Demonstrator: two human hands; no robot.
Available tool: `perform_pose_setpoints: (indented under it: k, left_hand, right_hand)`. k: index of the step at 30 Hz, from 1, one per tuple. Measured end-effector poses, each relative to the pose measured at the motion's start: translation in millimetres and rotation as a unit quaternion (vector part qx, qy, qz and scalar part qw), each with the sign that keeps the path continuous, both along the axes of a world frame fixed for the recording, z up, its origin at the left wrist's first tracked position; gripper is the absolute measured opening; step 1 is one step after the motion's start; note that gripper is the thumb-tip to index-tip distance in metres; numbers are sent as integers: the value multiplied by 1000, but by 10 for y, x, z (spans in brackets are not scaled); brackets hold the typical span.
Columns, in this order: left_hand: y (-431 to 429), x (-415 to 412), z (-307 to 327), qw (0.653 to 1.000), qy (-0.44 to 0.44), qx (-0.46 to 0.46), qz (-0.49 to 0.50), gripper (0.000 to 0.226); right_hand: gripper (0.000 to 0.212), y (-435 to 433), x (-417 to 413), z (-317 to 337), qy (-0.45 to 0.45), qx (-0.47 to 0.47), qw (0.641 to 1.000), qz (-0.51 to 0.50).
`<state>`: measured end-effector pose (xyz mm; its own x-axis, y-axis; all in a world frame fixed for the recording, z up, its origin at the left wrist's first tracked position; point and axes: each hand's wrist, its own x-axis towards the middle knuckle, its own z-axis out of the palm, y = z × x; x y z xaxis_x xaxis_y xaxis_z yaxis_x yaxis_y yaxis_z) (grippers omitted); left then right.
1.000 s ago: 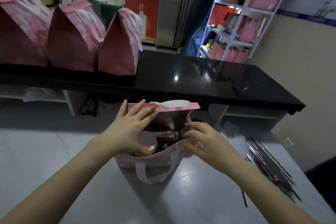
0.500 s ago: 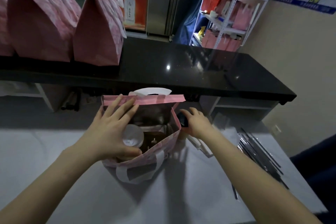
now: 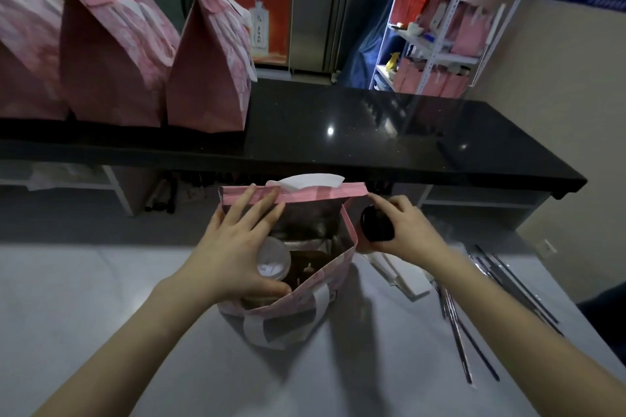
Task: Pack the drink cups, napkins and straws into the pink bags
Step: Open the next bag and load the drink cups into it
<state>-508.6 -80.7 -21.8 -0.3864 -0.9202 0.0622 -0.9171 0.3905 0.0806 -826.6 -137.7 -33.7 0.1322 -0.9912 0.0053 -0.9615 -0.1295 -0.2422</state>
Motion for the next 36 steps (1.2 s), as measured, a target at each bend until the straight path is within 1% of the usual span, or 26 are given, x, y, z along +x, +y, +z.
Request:
perform_pose_setpoints:
  k: [3, 8, 11, 13, 17, 21, 23, 27, 31, 33, 34, 36]
  left_hand:
    - [-10, -17, 16, 1000, 1, 4, 3, 126]
    - [13, -37, 43, 1000, -1, 9, 8, 128]
    - [24, -30, 54, 1000, 9, 17, 11, 128]
    - [31, -23, 59, 1000, 16, 19, 10, 127]
    - [54, -8, 57, 998, 57, 10, 2, 124]
    - [113, 28, 28, 995, 100, -1, -1, 122]
    - [149, 41, 22, 994, 112, -4, 0, 122]
    - [232, 25, -4, 993, 119, -21, -5, 129]
    - [336, -12, -5, 978, 203, -45, -17, 139]
    - [365, -7, 8, 973, 225, -42, -14, 140]
    - [378, 0, 10, 976, 214, -46, -16, 139]
    - [400, 11, 3, 987, 142, -67, -27, 135]
  right_hand:
    - [91, 219, -90, 494, -8, -39, 999, 35]
    - [84, 576, -6, 1390, -34, -94, 993, 58]
    - [83, 801, 177, 1758, -54, -72, 989, 119]
    - [82, 908, 335, 1853, -49, -42, 984, 164]
    - [81, 922, 642, 1654, -52, 18, 975, 214]
    - [81, 750, 699, 1413, -80, 9, 978, 194]
    - [83, 666, 711, 1307, -78, 13, 980, 183]
    - [84, 605, 865, 1008, -30, 17, 980, 194]
    - [84, 585, 959, 744, 43, -3, 981, 190]
    - [81, 589, 976, 673, 85, -26, 978, 189]
    - [81, 604, 986, 645, 99, -34, 975, 196]
    - [83, 647, 1006, 581, 121, -31, 967, 222]
